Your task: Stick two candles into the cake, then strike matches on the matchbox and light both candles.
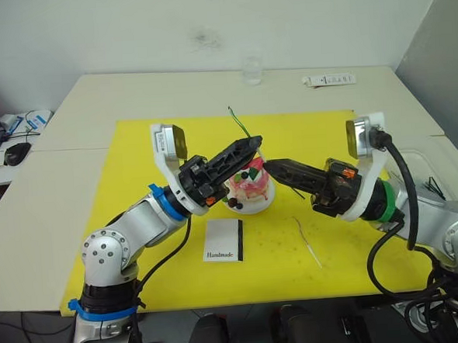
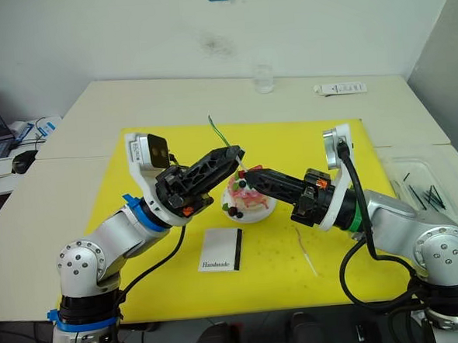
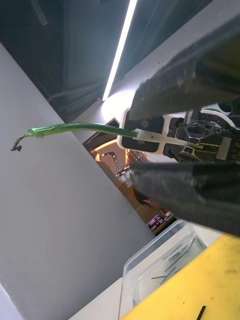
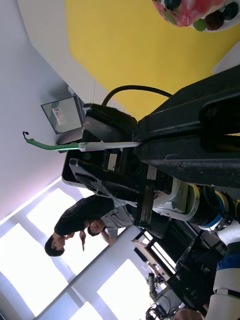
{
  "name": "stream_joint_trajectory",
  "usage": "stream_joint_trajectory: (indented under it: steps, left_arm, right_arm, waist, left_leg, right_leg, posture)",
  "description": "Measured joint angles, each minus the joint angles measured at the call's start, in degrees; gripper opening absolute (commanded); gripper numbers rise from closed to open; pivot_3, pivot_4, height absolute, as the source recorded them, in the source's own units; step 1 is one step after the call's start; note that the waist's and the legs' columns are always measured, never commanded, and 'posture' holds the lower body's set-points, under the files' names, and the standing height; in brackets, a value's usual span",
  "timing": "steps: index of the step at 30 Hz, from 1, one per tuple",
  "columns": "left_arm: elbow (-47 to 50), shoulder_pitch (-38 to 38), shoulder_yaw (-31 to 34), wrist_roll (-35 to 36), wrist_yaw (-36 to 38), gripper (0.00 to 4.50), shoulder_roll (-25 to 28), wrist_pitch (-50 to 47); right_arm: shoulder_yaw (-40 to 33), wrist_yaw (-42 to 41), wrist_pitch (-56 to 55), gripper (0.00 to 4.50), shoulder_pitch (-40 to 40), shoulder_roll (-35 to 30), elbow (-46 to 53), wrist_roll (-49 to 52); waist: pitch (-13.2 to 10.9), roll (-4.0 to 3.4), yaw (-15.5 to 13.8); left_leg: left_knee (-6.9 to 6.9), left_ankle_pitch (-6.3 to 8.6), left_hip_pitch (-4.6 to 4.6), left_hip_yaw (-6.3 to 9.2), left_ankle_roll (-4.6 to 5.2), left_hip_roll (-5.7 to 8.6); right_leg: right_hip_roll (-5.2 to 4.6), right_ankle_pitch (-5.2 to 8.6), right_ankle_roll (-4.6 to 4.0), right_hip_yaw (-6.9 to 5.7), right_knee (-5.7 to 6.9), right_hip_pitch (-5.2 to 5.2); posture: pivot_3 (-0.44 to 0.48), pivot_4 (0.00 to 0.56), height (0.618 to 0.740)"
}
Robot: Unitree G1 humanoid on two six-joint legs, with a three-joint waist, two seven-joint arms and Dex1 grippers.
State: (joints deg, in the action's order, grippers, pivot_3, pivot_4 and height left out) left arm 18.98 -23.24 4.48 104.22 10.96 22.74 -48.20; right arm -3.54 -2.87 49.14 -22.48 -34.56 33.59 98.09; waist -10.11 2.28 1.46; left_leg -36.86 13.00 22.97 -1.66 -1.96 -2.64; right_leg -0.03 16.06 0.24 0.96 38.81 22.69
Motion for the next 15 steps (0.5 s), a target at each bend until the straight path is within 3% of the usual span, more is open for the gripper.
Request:
stream_joint_trajectory:
  steps: [2,6,9,15]
  left_arm:
    - [-0.2,0.0,-0.1,-0.5,0.4,0.06,-0.1,-0.1]
    - [-0.4,0.0,-0.1,-1.2,1.4,0.03,-0.1,-0.3]
    - [-0.4,0.0,0.0,-1.9,2.1,0.0,-0.1,-0.2]
    - [0.4,-0.1,0.7,-7.5,2.1,0.0,0.4,1.4]
  right_arm:
    - [0.3,0.3,-0.1,0.0,0.0,-0.1,0.0,0.4]
    - [0.4,0.7,-0.3,0.0,0.2,-0.7,0.0,1.9]
    - [0.4,1.0,-0.6,0.65,0.8,-1.0,-0.1,2.9]
    - [0.2,0.0,-0.8,2.79,1.2,-4.3,0.0,-0.4]
  waist:
    - [0.0,0.0,0.0]
    - [0.0,0.0,0.0]
    - [0.0,0.0,0.0]
    - [0.0,0.0,0.0]
  left_leg:
    - [0.0,0.0,0.0,0.0,0.0,0.0]
    - [0.02,0.0,0.02,0.0,0.0,0.0]
    - [0.03,0.0,0.03,-0.01,0.0,-0.01]
    - [0.06,0.0,0.06,-0.01,0.0,0.01]
  right_leg:
    - [0.0,0.0,0.0,0.0,0.0,0.0]
    - [-0.01,0.0,0.0,0.0,-0.05,0.02]
    - [-0.01,0.0,0.0,0.0,-0.08,0.02]
    - [-0.01,0.0,0.0,0.0,-0.13,0.04]
  posture:
    - [0.0,0.15,0.74]
    - [0.0,0.15,0.74]
    - [0.0,0.15,0.74]
    - [0.0,0.15,0.74]
